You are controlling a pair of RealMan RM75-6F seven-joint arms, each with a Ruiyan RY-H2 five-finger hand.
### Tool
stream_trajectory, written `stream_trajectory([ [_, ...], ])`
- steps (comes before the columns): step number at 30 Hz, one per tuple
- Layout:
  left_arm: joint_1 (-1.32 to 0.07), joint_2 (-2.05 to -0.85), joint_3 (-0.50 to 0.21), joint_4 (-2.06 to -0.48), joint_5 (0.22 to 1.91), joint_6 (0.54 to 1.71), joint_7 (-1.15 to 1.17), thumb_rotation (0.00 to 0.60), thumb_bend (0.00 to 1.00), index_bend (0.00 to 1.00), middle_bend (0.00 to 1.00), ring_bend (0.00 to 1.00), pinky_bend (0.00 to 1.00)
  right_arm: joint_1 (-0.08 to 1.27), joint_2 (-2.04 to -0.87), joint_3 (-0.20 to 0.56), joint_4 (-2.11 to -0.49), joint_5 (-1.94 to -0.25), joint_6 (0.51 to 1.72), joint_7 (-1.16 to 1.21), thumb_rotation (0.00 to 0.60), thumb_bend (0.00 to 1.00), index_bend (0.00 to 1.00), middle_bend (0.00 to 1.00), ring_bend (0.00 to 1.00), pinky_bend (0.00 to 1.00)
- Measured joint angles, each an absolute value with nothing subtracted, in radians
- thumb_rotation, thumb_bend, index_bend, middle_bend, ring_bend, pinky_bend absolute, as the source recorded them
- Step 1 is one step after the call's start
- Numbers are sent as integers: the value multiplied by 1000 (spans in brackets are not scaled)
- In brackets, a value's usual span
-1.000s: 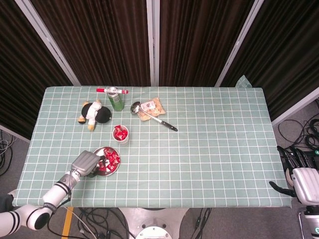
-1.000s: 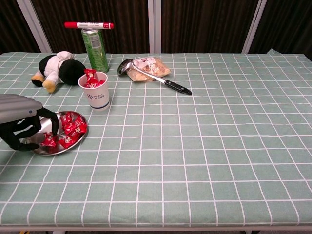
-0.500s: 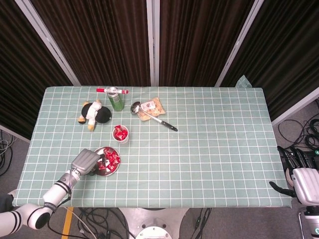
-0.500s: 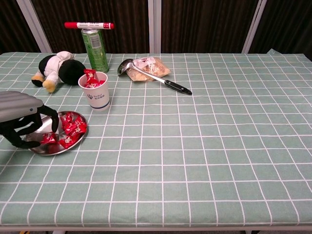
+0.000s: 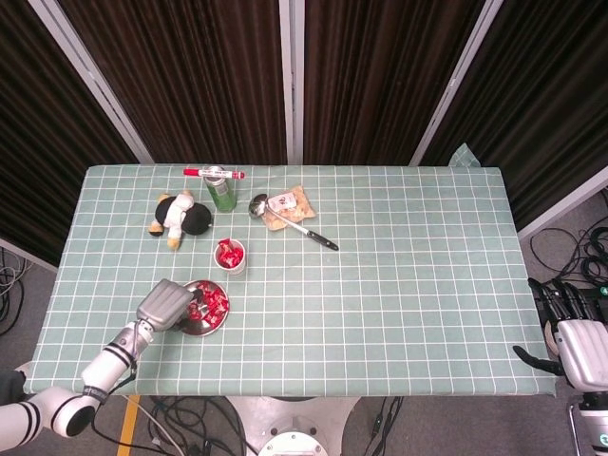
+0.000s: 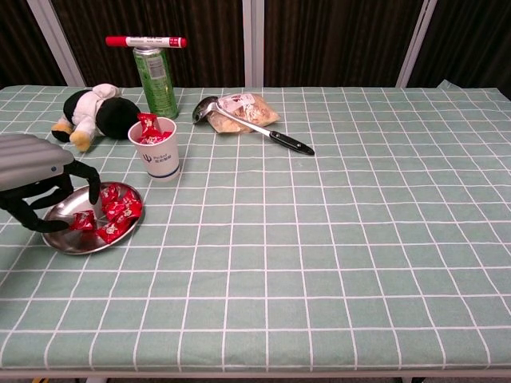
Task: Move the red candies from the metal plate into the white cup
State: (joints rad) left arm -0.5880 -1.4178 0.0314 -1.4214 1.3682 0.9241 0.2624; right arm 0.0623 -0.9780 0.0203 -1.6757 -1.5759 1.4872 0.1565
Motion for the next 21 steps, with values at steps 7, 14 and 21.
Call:
stream_trajectory([
  [7, -594, -1447, 28, -1360, 1358, 904, 263, 600, 264, 450, 885, 822, 1000, 59, -976, 21, -1674, -1573, 1490, 159, 600, 48, 0, 153, 0, 31],
  [14, -594, -1485, 30, -1303, 1386, 912, 235, 600, 238, 450, 885, 821, 1000, 60, -977, 21, -1675, -1574, 1488, 158, 600, 47, 0, 153, 0, 31],
  [21, -596, -1500, 32, -1304, 1400, 908, 217, 600, 228, 482, 886, 821, 1000, 59, -975, 22, -1676, -1571, 1489, 156, 600, 48, 0, 153, 0, 33],
])
